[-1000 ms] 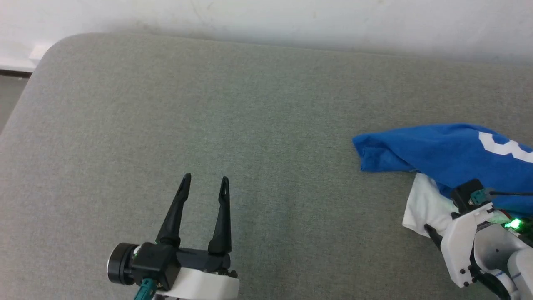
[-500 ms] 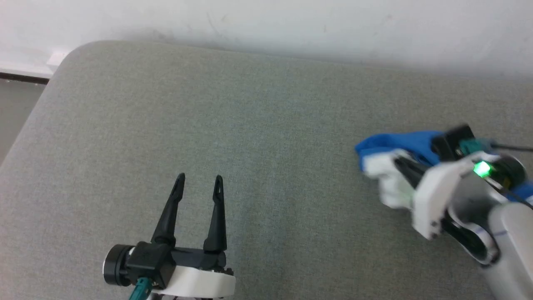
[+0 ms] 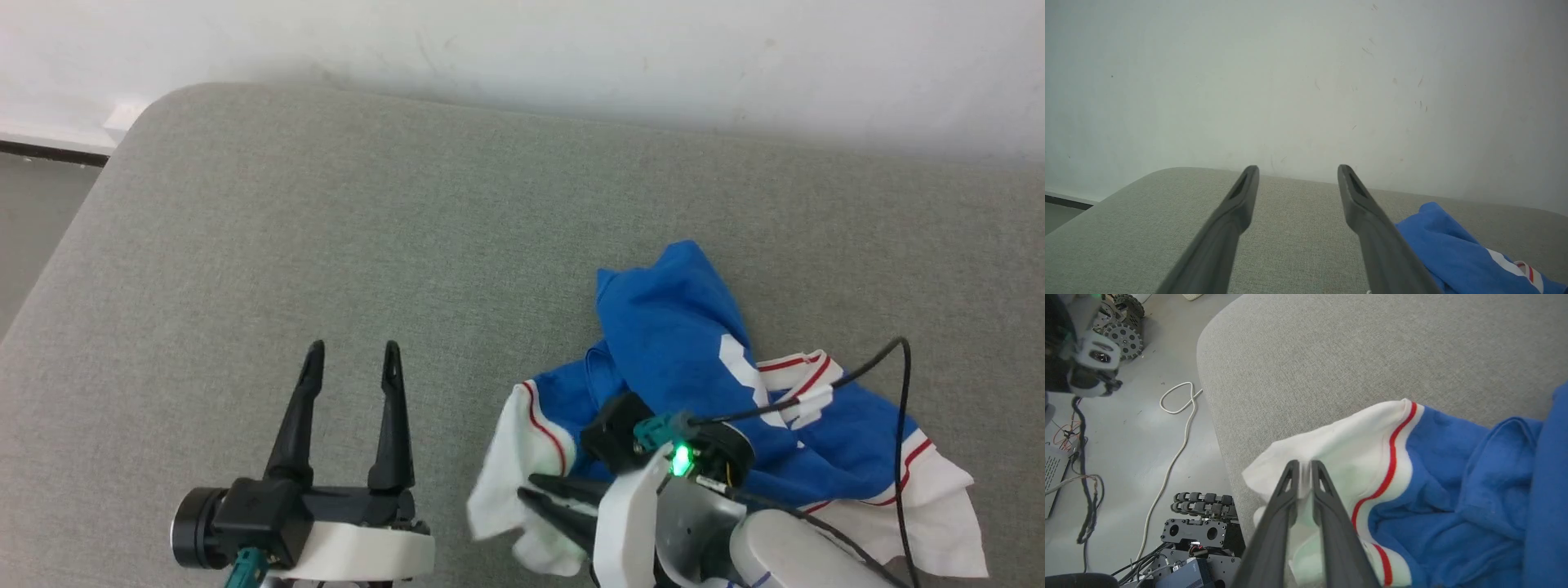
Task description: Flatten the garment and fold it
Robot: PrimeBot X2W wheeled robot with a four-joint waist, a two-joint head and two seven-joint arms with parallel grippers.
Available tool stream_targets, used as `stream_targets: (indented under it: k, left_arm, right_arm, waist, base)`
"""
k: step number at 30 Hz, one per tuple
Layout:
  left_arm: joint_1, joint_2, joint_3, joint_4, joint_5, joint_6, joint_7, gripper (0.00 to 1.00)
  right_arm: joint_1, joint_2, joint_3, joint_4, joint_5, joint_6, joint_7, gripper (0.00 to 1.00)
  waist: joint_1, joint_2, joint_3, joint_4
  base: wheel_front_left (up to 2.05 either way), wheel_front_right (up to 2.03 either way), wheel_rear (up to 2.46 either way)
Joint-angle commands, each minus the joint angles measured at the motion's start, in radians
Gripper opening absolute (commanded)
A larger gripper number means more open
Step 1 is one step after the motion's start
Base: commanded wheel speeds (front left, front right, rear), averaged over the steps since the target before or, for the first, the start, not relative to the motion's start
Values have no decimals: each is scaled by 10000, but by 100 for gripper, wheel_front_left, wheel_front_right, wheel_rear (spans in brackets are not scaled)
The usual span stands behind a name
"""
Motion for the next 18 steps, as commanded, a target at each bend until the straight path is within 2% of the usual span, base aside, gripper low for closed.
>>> stream_targets:
  k: [1, 5, 8, 13, 16, 18]
  left_arm:
    - [63, -18, -23, 2, -33, -60, -47, 100]
    - [-15, -33, -178, 81, -61, -107, -47, 100]
    - [-47, -40, -263, 129, -52, -122, -47, 100]
    - [69, -38, -295, 124, 15, -132, -47, 100]
    - [173, -12, -261, 44, 58, -180, -47, 100]
    - [276, 16, -254, -56, 99, -217, -47, 100]
  right_arm:
    - [-36, -29, 50, 58, -69, -7, -163, 100]
    - [-277, 13, -279, 48, 53, -7, -763, 100]
    - [-382, -29, -1325, -309, -28, -7, -1459, 100]
    - [548, 91, -4442, -1142, -1003, -7, -2741, 100]
    - [1700, 400, -6666, -1933, -2320, -7, -3338, 100]
    - [2580, 831, -8043, -2498, -3215, -7, -3627, 100]
  waist:
    - [0, 0, 38, -8]
    - [0, 0, 21, -264]
    - [0, 0, -128, -491]
    - [0, 0, -358, -814]
    - [0, 0, -398, -985]
    - [0, 0, -381, -1124]
  base:
    - [0, 0, 0]
    - [0, 0, 0]
    - [0, 0, 0]
    - [0, 0, 0]
    - [0, 0, 0]
    - [0, 0, 0]
